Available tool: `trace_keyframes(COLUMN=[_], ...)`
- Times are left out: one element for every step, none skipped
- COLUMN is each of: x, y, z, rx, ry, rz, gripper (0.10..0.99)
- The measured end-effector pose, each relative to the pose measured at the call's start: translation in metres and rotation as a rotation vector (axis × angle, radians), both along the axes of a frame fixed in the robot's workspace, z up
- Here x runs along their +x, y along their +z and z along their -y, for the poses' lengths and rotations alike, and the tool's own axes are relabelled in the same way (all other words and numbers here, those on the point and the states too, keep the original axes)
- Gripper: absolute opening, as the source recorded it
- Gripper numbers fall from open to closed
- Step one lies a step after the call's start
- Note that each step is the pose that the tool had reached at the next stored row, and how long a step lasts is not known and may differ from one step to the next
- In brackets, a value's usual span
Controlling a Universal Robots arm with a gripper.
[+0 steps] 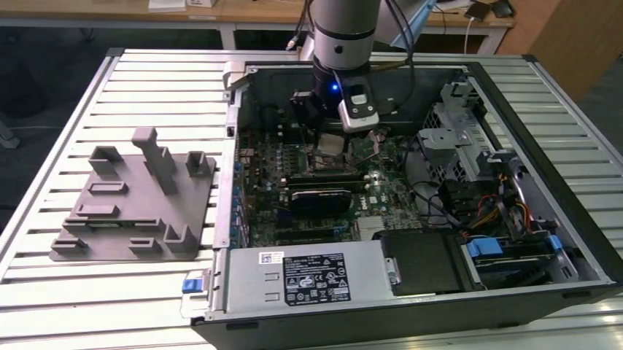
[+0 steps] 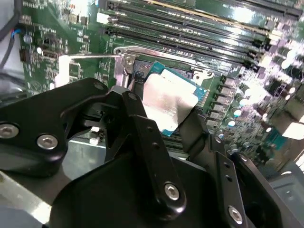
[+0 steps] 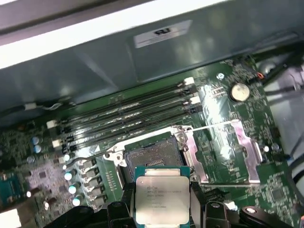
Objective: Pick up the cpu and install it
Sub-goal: 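Place the cpu into insertion slot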
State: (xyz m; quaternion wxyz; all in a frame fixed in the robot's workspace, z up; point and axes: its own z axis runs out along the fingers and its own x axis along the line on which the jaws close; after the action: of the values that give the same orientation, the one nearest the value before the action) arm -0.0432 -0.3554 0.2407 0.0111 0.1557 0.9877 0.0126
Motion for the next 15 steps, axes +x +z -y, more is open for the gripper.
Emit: trace_keyframes(x=[0.0,0.0,0.0,0.0,0.0,0.0,0.0,0.0,0.0,0.0,0.0,0.0,0.0,0.0,0.0], y=[0.0,-0.0001,-0.0001,-0.0002,-0.0002,-0.0001,-0.0002,-0.0002,-0.0002,-0.0002,-0.0003,-0.0003,-0.0003,-0.0004,-0.0004], z=[0.0,0.0,0.0,0.0,0.0,0.0,0.0,0.0,0.0,0.0,0.0,0.0,0.0,0.0,0.0], rx=[0.0,0.0,0.0,0.0,0.0,0.0,0.0,0.0,0.0,0.0,0.0,0.0,0.0,0.0,0.0], ry=[-0.017,-0.033,-0.066,-0.082,-0.1,-0.116,-0.131,-0.146,-0.162,-0.177,-0.194,-0.21,-0.227,-0.244,-0.261], rz=[0.0,0.0,0.0001,0.0001,0.0001,0.0,0.0,0.0,0.0001,0.0,0.0001,0.0001,0.0,0.0,0.0], gripper=[0.541,0.541,0.541,0.541,0.541,0.541,0.541,0.541,0.541,0.541,0.541,0.541,0.541,0.541,0.541])
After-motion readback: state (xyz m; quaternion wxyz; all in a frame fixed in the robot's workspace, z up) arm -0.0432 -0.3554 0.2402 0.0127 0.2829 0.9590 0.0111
